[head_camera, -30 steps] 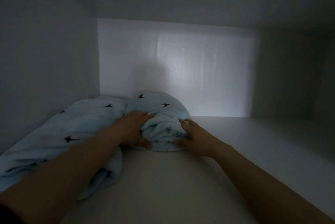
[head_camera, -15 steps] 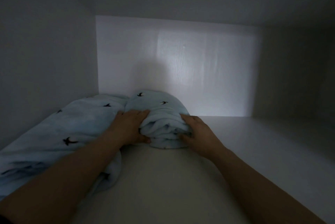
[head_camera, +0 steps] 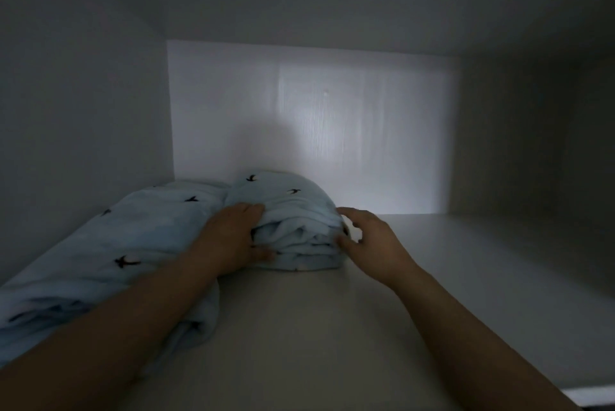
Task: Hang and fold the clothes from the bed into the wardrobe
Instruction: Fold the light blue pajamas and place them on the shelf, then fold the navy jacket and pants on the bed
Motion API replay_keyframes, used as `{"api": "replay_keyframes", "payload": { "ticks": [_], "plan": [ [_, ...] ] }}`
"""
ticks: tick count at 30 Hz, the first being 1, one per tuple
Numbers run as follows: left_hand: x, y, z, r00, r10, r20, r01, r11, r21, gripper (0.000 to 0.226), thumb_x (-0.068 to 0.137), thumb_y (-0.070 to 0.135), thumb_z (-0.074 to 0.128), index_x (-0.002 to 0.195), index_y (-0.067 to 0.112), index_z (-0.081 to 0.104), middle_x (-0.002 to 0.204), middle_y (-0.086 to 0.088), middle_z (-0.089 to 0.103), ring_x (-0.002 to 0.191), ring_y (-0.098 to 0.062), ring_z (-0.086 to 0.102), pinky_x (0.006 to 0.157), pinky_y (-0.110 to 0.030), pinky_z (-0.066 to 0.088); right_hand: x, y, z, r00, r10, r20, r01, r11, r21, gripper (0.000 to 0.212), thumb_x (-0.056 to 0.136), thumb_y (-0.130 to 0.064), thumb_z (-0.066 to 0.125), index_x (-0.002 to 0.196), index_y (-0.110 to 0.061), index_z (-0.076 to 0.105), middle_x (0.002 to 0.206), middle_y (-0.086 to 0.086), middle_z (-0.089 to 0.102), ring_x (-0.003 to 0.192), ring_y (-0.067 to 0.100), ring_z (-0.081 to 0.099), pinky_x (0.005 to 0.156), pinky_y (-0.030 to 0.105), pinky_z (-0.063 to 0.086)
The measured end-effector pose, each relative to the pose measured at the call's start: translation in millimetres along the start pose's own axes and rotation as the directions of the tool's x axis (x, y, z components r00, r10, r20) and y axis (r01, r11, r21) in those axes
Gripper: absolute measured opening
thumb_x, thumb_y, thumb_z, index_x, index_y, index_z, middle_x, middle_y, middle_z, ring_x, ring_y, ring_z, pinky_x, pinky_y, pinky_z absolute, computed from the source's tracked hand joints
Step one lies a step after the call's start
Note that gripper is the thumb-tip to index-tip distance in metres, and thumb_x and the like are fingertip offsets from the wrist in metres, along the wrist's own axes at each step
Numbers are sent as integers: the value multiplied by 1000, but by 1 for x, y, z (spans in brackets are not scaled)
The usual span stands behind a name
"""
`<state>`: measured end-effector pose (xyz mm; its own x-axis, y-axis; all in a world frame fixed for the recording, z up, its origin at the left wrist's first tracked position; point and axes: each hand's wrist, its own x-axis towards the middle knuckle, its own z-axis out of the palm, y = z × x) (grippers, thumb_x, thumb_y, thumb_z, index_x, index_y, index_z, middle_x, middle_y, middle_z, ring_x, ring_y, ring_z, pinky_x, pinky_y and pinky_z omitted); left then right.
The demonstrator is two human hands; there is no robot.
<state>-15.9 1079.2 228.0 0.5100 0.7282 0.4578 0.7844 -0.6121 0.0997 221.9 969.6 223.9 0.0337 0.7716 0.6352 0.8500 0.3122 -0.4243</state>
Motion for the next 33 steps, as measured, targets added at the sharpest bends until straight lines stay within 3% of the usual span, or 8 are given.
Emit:
{"api": "replay_keyframes", "payload": {
  "ticks": [3,6,9,12,16,18,24,33],
  "plan": [
    [-13,12,-9,1000,15,-18,-17,992,-125,90,81,49,68,150,17,20,155,-4,25,141,-18,25,113,-25,17,-6,-13,-11,997,58,-54,-56,998,41,20,93,-18,60,110,-29,61,107,-21,59,105,6,57,81,0,37],
    [-30,29,-22,999,26,-37,-35,958,-284,80,82,43,69,147,17,30,151,-2,33,136,-16,32,110,-24,25,-22,-33,-23,991,76,-114,-69,996,64,24,92,-18,61,89,-41,58,91,-30,59,91,-6,59,71,-2,40],
    [-53,46,-32,993,86,-87,-115,900,-420,63,83,39,69,136,15,45,131,5,49,116,-7,45,95,-16,35,-48,-53,-31,982,105,-155,-93,992,82,17,92,-20,62,90,-38,61,88,-29,61,88,-20,56,69,-3,40],
    [-76,68,-37,972,122,-200,-219,780,-587,42,82,30,72,116,9,60,108,8,56,90,11,48,77,3,33,-76,-66,-40,967,161,-195,-142,984,111,12,91,-22,63,101,-28,66,94,-24,64,90,-20,56,69,-1,42],
    [-100,107,-33,965,194,-178,-261,599,-757,29,78,32,74,105,31,61,105,19,63,95,6,58,80,-9,44,-128,-82,-61,917,264,-298,-230,962,145,15,90,-22,64,102,-28,69,96,-17,70,90,-9,63,71,4,45],
    [-110,129,-29,956,231,-180,-276,511,-814,27,77,30,75,100,35,62,100,21,65,91,6,60,77,-8,45,-159,-88,-77,895,298,-333,-271,954,126,15,90,-21,64,101,-29,69,95,-16,71,90,-5,65,73,6,46],
    [-140,204,-23,910,399,-113,-253,320,-913,28,78,27,75,104,24,65,102,13,67,95,-1,62,89,-24,52,-251,-112,-135,783,411,-467,-465,885,-1,17,89,-18,64,104,-26,69,93,-11,73,85,-5,67,74,7,48],
    [-227,337,-35,748,648,-144,-283,114,-952,25,80,25,73,104,25,65,101,14,68,94,0,64,90,-27,51,-408,-178,-216,560,459,-689,-709,696,-112,17,89,-24,63,103,-33,67,90,-18,71,85,-9,65,71,4,46]
  ]
}}
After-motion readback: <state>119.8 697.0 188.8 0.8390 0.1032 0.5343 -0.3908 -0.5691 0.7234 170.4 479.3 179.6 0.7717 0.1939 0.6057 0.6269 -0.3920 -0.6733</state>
